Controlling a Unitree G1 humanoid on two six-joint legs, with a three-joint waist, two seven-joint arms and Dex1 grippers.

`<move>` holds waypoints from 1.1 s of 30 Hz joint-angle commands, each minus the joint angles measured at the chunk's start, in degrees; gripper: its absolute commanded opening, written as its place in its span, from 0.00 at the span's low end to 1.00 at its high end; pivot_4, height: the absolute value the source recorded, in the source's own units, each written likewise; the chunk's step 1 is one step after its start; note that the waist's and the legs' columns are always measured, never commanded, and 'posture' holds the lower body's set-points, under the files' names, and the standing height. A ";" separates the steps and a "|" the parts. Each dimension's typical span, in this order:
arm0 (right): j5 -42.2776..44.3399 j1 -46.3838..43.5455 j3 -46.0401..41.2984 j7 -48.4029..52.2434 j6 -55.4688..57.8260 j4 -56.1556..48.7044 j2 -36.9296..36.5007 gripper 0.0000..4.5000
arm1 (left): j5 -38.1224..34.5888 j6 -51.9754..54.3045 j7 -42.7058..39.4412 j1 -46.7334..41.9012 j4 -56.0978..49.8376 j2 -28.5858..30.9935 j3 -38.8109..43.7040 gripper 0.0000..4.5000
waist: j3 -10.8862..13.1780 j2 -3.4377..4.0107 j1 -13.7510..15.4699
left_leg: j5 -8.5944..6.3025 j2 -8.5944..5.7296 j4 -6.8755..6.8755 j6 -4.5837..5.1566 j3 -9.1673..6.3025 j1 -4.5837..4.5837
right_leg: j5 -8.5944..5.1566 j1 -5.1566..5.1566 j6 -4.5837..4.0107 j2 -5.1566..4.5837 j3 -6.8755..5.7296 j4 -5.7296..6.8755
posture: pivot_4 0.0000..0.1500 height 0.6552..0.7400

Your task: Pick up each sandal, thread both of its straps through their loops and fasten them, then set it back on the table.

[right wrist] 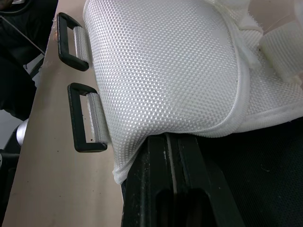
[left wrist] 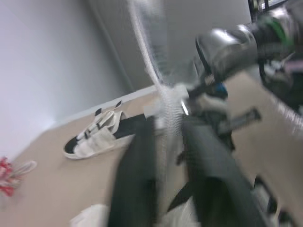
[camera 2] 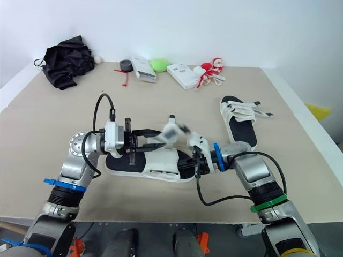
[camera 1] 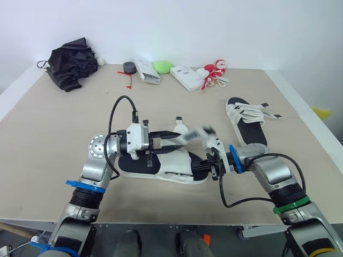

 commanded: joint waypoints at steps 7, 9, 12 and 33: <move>-3.39 1.61 2.64 -1.37 0.87 3.33 -0.74 0.00 | -2.67 -6.15 -6.48 3.63 -0.75 8.63 -0.35 0.84 | 0.00 0.01 -0.03 | 0.00 0.15 -0.01 0.03 0.04 0.00 | 0.04 -0.02 -0.01 0.05 -0.03 0.00 | 1.00 0.98; -3.32 1.59 2.65 -1.17 0.88 3.34 -0.94 0.00 | -8.14 6.21 -5.05 6.16 -5.43 12.10 0.79 0.84 | 0.00 0.02 0.00 | -0.03 0.19 -0.02 0.06 0.14 0.00 | 0.04 -0.06 -0.01 0.04 -0.01 0.00 | 1.00 0.98; -3.39 1.45 2.79 -0.80 0.84 3.60 -1.16 0.00 | -31.96 42.41 2.35 8.97 -17.89 22.14 0.60 0.84 | 0.09 -0.03 -0.11 | -0.08 0.37 -0.02 0.08 0.23 -0.01 | 0.04 -0.08 -0.01 0.05 -0.08 -0.01 | 1.00 0.98; -2.86 3.16 2.29 -1.04 2.97 0.69 -1.62 0.00 | -26.80 67.20 28.05 15.42 -25.44 14.40 -10.40 0.84 | 0.03 -0.03 0.37 | -0.40 0.72 -0.01 -0.21 0.63 0.07 | -0.06 -0.34 -0.19 -0.03 -0.31 -0.25 | 1.00 0.98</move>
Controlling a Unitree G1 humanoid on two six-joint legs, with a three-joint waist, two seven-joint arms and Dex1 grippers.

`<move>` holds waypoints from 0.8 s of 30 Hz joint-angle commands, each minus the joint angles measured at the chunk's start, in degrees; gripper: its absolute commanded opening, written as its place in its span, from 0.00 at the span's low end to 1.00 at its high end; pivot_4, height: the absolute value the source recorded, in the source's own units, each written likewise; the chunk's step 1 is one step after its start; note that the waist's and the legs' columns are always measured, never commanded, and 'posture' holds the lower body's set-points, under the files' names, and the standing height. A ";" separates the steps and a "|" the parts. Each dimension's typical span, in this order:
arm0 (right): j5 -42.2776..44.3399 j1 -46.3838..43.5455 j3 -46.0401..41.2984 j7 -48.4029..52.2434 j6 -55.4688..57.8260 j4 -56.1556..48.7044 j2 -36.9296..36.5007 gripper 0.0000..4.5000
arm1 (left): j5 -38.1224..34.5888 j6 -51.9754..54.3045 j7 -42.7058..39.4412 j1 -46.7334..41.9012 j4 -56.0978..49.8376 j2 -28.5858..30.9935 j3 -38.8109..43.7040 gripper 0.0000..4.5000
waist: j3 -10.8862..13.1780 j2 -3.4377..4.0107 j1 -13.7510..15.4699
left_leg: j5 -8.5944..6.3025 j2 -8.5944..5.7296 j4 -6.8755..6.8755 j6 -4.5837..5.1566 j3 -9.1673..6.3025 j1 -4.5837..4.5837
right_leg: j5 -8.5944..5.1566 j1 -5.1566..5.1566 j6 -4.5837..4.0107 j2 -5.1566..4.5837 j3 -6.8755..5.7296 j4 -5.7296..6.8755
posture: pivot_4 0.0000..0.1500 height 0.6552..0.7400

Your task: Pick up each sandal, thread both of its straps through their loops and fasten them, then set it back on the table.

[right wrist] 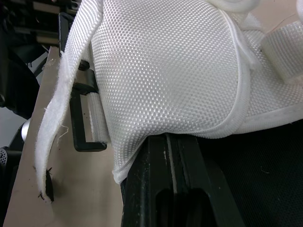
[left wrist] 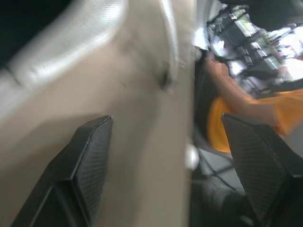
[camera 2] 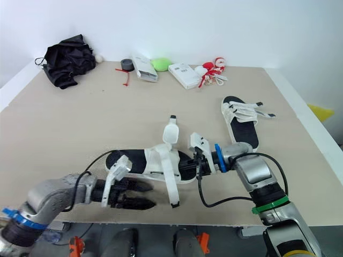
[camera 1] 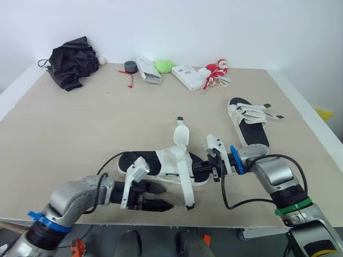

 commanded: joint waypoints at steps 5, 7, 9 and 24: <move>-2.91 2.34 2.78 -1.70 2.60 1.62 -1.35 0.00 | -1.10 5.55 5.36 -4.39 2.02 -9.20 0.61 0.84 | -0.09 -0.02 0.18 | 0.01 0.00 0.02 0.09 -0.02 -0.02 | 0.01 0.01 0.02 0.08 -0.04 0.00 | 1.00 0.98; -2.94 2.15 2.80 -1.73 2.54 1.74 -1.36 0.00 | -3.12 9.08 5.57 -5.02 2.73 -10.52 1.18 0.84 | -0.09 -0.04 0.17 | 0.00 -0.02 0.07 0.08 -0.01 -0.02 | 0.01 0.03 0.03 0.06 -0.03 0.00 | 1.00 0.98; -3.03 1.92 2.77 -1.83 2.42 1.85 -1.33 0.00 | -6.37 14.15 5.74 -5.80 3.93 -11.85 1.98 0.84 | -0.09 -0.04 0.16 | 0.00 -0.03 0.07 0.09 -0.02 -0.03 | 0.00 0.05 0.05 0.06 -0.03 0.00 | 1.00 0.98; -2.79 2.69 2.48 -2.44 2.99 0.45 -1.97 0.00 | -10.43 20.29 7.58 -6.43 6.08 -17.16 6.74 0.02 | -0.10 -0.04 0.15 | -0.02 -0.07 0.12 0.10 -0.09 -0.01 | 0.01 0.24 0.12 0.10 -0.02 0.00 | 1.00 0.98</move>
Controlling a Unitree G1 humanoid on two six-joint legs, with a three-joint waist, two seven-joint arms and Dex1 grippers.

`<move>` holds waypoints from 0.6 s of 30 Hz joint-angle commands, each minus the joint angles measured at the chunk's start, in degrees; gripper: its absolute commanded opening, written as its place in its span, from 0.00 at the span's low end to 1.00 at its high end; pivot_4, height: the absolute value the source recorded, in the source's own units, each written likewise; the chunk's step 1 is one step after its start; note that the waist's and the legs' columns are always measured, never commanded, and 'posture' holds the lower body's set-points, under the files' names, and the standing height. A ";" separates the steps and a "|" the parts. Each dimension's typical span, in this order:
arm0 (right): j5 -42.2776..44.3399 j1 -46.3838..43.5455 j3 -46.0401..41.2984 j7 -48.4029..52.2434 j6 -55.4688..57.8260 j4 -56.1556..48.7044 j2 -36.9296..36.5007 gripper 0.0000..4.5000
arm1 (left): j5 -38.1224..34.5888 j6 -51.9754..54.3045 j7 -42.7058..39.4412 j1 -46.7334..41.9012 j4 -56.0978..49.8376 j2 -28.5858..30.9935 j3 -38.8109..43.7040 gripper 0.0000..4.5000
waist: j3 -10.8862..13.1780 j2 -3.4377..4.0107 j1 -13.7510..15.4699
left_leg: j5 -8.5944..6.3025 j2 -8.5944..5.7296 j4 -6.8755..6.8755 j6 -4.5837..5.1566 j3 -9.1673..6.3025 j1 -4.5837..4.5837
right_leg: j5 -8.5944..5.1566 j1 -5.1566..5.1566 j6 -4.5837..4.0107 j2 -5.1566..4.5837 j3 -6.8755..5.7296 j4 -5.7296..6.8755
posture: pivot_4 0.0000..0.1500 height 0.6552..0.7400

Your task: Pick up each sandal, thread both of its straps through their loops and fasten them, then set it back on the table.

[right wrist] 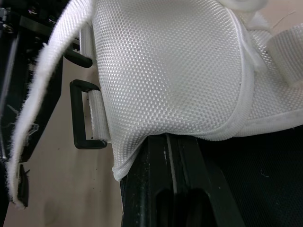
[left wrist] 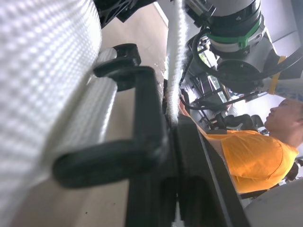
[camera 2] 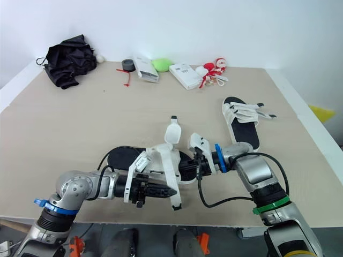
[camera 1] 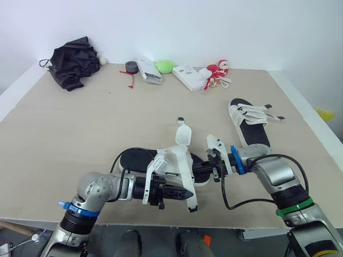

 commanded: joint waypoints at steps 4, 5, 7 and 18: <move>-2.74 2.45 2.44 -1.43 2.00 1.77 -1.58 0.00 | -3.10 2.17 -0.05 0.04 1.36 -0.25 3.91 0.02 | 0.00 0.00 0.00 | 0.00 0.00 -0.01 0.00 -0.01 0.00 | -0.01 0.00 0.01 -0.01 -0.01 0.00 | 1.00 0.98; -2.75 2.41 2.45 -1.38 1.96 1.83 -1.60 0.00 | -4.34 3.64 -0.65 -0.15 1.48 0.59 4.75 0.02 | 0.00 0.00 0.00 | 0.00 0.00 -0.01 0.00 -0.01 0.01 | -0.01 0.00 0.01 0.00 -0.01 0.00 | 1.00 0.98; -2.71 2.23 2.41 -1.22 1.88 2.07 -1.64 0.00 | -7.72 7.73 -3.87 -1.11 1.55 4.26 6.24 0.02 | 0.00 0.00 -0.02 | 0.00 0.01 -0.03 0.00 -0.02 0.00 | -0.01 0.00 0.01 0.02 -0.01 0.00 | 1.00 0.98; -3.09 0.62 2.69 -0.53 1.00 4.21 -1.03 0.00 | -5.64 6.07 -33.48 -15.13 9.70 27.04 2.01 0.02 | 0.03 -0.12 0.47 | -0.12 -0.02 -0.03 -0.20 0.05 -0.13 | -0.10 -0.38 -0.04 -0.15 -0.05 -0.03 | 1.00 0.98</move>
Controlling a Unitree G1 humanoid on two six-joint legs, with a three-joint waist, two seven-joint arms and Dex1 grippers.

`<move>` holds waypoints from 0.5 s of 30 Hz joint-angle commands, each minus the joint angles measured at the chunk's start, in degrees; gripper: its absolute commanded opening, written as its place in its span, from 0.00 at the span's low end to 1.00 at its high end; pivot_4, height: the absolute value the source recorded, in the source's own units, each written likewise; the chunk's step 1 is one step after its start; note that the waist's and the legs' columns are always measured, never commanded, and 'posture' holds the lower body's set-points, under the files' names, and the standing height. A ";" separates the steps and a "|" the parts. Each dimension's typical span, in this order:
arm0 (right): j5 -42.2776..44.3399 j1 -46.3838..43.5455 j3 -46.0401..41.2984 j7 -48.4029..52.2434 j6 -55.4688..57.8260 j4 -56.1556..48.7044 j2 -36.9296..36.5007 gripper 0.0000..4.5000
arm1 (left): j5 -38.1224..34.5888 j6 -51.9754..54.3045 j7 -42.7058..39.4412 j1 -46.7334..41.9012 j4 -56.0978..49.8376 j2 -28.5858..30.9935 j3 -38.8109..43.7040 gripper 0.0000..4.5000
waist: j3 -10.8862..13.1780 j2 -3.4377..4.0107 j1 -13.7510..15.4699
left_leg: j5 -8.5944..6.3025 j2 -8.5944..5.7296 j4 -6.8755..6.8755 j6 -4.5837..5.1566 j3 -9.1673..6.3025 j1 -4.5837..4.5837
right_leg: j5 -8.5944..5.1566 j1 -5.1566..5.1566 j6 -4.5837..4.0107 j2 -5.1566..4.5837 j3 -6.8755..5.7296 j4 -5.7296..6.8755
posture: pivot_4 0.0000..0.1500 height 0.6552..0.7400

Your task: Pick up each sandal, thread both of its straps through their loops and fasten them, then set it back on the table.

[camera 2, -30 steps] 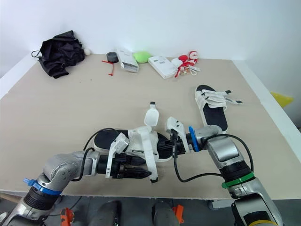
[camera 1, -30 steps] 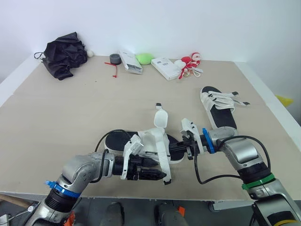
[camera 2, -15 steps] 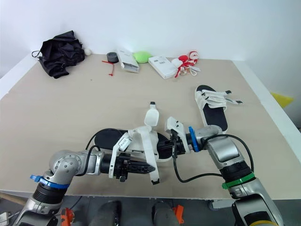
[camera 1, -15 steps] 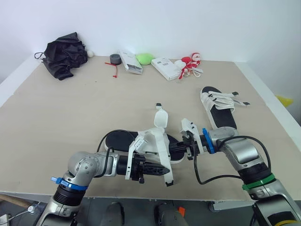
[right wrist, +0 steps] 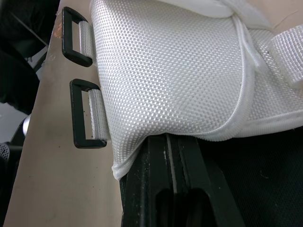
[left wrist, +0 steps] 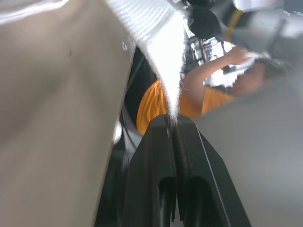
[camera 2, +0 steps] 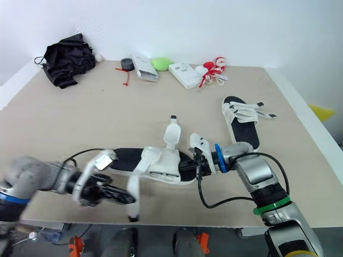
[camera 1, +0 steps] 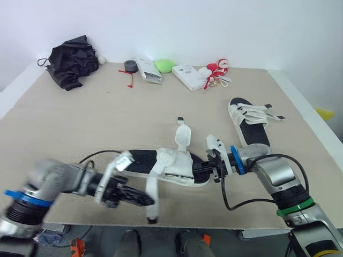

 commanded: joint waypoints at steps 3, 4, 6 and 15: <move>-3.15 0.68 2.61 -1.82 0.88 4.27 0.23 0.00 | 1.21 -1.09 -2.45 -13.01 15.44 -6.94 2.14 0.02 | 0.01 -0.04 -0.06 | 0.00 0.00 0.02 0.00 0.07 -0.02 | 0.01 -0.06 -0.01 -0.05 0.02 -0.02 | 1.00 0.98; -3.13 0.60 2.57 -1.95 0.83 4.39 0.41 0.00 | 2.62 -1.53 -1.83 -17.14 21.79 -9.59 2.45 0.02 | 0.01 -0.03 -0.04 | 0.08 0.07 0.01 0.13 0.07 -0.06 | 0.06 -0.15 -0.02 0.05 0.01 0.01 | 1.00 0.98; -3.15 0.62 2.46 -2.04 0.75 4.46 0.57 0.00 | 5.55 -2.82 -2.49 -22.21 29.76 -12.82 1.52 0.02 | 0.01 -0.05 0.02 | 0.09 0.09 0.01 0.15 0.00 -0.10 | 0.14 -0.17 0.03 0.19 -0.07 0.10 | 1.00 0.98; -2.94 1.67 1.68 -3.10 1.45 3.20 0.67 0.00 | 20.10 -14.05 -11.85 -29.00 43.15 -18.13 -9.53 0.02 | -0.02 0.00 -0.34 | 0.10 0.19 -0.03 0.18 -0.11 -0.26 | 0.36 -0.18 0.28 0.46 0.02 0.25 | 1.00 0.98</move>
